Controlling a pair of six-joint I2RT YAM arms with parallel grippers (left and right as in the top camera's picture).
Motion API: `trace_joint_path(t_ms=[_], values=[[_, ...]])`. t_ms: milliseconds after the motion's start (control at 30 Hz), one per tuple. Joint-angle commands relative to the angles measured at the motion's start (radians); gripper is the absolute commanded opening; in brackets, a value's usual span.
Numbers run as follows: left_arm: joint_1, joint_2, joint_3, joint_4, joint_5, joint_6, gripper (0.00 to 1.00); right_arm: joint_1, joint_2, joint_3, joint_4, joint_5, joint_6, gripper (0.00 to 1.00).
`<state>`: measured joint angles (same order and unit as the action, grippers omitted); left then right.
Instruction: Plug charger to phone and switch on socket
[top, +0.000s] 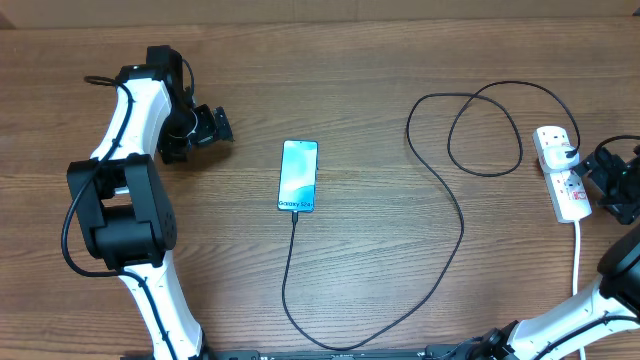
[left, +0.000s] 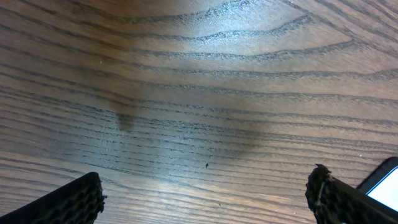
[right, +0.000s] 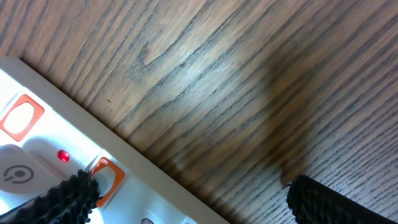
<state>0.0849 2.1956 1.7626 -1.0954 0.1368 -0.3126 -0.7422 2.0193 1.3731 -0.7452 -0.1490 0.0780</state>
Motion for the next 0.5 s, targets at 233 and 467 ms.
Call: trace_joint_path(t_ms=[233, 467], values=[[-0.006, 0.008, 0.02, 0.001, -0.014, -0.009, 1.0, 0.051, 0.029, 0.055, -0.073, -0.009, -0.026, 1.0], [-0.006, 0.008, 0.02, 0.001, -0.014, -0.01, 1.0, 0.041, 0.005, 0.07, -0.072, 0.016, -0.026, 1.0]])
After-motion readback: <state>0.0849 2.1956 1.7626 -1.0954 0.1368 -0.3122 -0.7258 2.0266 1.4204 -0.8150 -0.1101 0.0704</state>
